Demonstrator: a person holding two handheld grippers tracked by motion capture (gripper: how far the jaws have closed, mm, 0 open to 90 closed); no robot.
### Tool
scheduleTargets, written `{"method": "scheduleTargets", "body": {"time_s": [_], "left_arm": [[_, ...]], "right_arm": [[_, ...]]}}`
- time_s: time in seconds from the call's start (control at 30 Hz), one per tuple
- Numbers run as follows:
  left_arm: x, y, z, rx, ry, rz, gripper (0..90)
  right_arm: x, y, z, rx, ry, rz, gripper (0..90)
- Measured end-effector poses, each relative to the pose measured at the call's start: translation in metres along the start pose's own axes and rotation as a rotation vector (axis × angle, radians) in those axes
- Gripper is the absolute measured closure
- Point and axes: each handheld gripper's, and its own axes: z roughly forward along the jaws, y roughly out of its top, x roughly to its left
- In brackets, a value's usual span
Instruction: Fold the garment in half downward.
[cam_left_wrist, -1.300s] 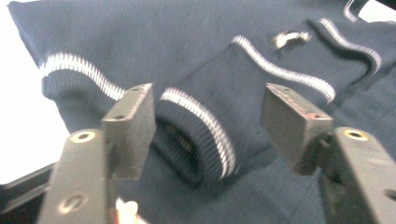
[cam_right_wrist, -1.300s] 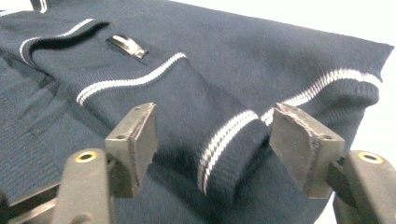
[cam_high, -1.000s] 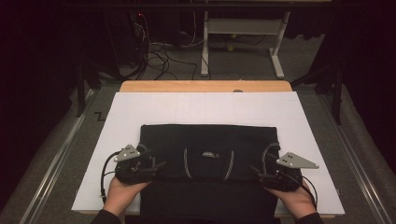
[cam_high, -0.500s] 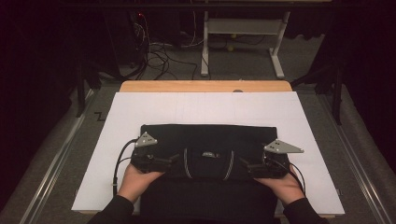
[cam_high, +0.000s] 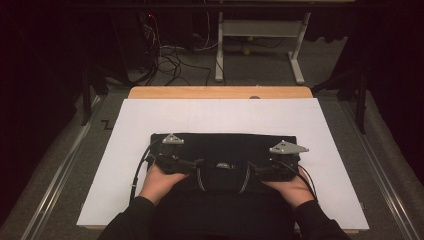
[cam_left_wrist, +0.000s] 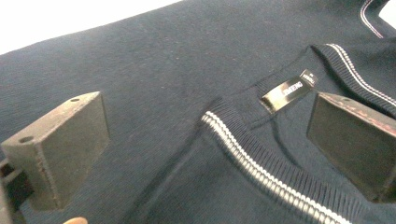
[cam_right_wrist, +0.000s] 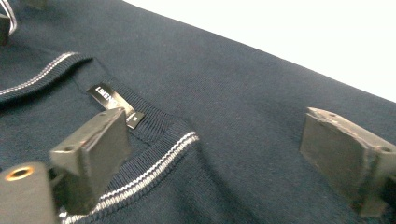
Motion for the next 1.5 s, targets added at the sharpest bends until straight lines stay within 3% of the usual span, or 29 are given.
{"method": "scheduleTargets", "body": {"time_s": [0.1,0.2,0.3,0.5,0.57,0.67,0.83,0.97,1.2,1.5], "left_arm": [[-0.002,0.002,0.007,0.030,0.013,0.009,4.5],[-0.002,0.002,0.012,0.069,0.005,-0.010,17.6],[-0.003,0.001,0.018,0.113,0.004,-0.002,31.0],[-0.002,-0.001,0.027,0.160,0.011,-0.016,39.1],[-0.004,-0.001,0.028,0.161,0.023,-0.008,42.5],[-0.005,-0.002,0.029,0.159,0.005,-0.002,50.3],[-0.008,-0.004,0.029,0.157,0.014,0.022,65.0],[-0.009,-0.007,0.024,0.117,0.017,0.037,73.5],[-0.015,-0.015,0.002,-0.015,-0.003,0.034,74.3],[-0.023,-0.031,-0.012,-0.085,-0.005,0.060,74.3]], "right_arm": [[0.002,0.001,0.006,0.035,0.017,0.006,21.0],[0.003,0.002,0.010,0.085,0.039,0.014,34.2],[0.005,0.003,0.014,0.112,0.052,0.026,42.9],[0.006,0.001,0.022,0.156,0.056,0.028,51.3],[0.006,0.000,0.024,0.174,0.065,0.038,52.8],[0.006,-0.002,0.028,0.194,0.062,0.023,58.6],[0.010,-0.004,0.029,0.200,0.049,-0.006,76.9],[0.012,-0.003,0.025,0.172,0.035,-0.030,82.2],[0.017,-0.007,0.013,0.094,0.040,-0.042,82.4],[0.024,-0.021,-0.007,-0.006,0.067,-0.056,82.5]]}}
